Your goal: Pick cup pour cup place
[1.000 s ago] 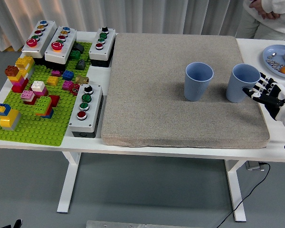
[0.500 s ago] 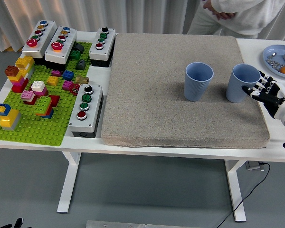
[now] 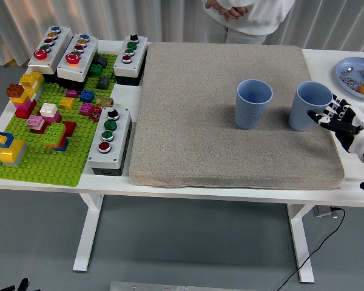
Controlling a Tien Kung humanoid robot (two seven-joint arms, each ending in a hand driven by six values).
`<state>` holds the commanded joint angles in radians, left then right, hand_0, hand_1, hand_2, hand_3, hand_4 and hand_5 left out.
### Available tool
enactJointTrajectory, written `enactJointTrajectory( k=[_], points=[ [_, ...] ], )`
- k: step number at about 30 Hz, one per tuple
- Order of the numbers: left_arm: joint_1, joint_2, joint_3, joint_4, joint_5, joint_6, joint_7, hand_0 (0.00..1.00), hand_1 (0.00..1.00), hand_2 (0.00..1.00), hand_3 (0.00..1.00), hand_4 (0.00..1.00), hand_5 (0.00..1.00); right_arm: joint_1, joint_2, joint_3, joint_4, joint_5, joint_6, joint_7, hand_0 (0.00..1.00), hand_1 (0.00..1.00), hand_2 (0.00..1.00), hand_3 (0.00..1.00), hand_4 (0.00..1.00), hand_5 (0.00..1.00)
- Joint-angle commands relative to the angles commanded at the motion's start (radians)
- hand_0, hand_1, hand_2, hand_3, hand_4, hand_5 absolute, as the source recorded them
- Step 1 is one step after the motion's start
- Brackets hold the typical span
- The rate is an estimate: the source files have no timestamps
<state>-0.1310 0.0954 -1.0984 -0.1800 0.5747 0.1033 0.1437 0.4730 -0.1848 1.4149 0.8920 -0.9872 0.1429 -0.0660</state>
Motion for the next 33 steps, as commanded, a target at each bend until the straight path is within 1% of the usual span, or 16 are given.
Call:
enactJointTrajectory(
  k=[33],
  points=[
    [-0.001,-0.001,0.014,0.0,-0.005,-0.002,0.0,0.689,0.711,0.74,0.656,0.488,0.998,0.007,0.024,-0.011,-0.016,-0.001,-0.006,0.0,0.937,0.876,0.921,0.926,0.819,0.311]
  ],
)
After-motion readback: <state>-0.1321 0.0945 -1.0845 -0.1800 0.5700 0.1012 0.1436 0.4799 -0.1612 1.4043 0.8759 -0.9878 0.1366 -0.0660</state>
